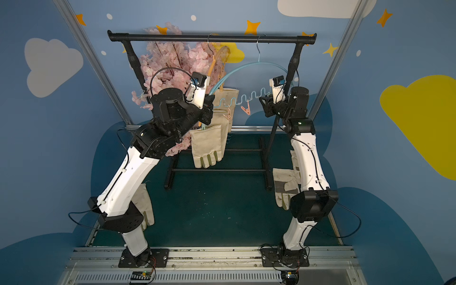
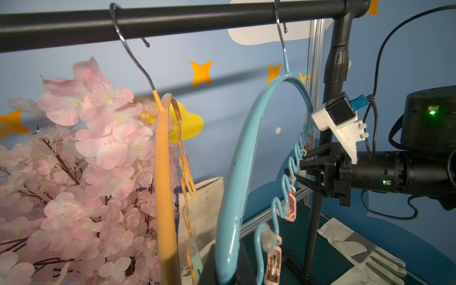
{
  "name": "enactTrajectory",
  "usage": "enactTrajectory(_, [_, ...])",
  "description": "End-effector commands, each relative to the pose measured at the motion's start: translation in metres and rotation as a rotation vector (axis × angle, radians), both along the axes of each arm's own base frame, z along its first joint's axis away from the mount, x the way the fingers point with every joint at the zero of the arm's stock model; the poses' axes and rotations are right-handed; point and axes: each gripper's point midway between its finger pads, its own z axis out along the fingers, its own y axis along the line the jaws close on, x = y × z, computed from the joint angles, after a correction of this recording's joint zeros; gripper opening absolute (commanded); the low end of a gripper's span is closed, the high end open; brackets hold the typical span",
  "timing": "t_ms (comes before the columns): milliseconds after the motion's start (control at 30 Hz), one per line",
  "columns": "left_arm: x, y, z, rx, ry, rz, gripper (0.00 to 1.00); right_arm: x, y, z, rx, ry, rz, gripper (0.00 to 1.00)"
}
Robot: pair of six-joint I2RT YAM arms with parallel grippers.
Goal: Clip the gloves onto a hanger to dry
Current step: Open the clamp at the hanger.
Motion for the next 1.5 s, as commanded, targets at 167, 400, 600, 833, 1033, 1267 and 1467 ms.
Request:
enactTrajectory(167, [-0.001, -0.002, 0.009, -0.033, -0.014, -0.017, 0.06, -0.008, 0.003, 0.011, 0.010, -0.021, 0.026, 0.28])
enactTrajectory(400, [0.000, -0.004, 0.006, -0.028, -0.006, -0.024, 0.07, -0.010, 0.004, 0.012, 0.011, -0.026, 0.033, 0.22])
enactTrajectory(600, [0.000, -0.004, 0.004, -0.024, 0.002, -0.025, 0.15, -0.012, 0.004, 0.011, 0.012, -0.023, 0.039, 0.20])
enactTrajectory(833, [-0.008, -0.004, 0.006, -0.043, 0.015, -0.060, 0.47, -0.011, 0.004, 0.009, 0.018, -0.018, 0.035, 0.20])
enactTrajectory(1033, [-0.032, 0.008, 0.008, -0.078, 0.051, -0.101, 0.76, -0.009, 0.003, 0.006, 0.018, -0.015, 0.029, 0.21])
enactTrajectory(1267, [-0.074, 0.065, -0.010, -0.145, 0.111, -0.037, 0.90, -0.008, 0.001, 0.008, 0.017, -0.020, 0.022, 0.22])
enactTrajectory(1467, [-0.100, 0.166, -0.073, -0.216, 0.226, 0.262, 0.86, -0.007, 0.002, 0.011, 0.028, -0.023, 0.027, 0.22])
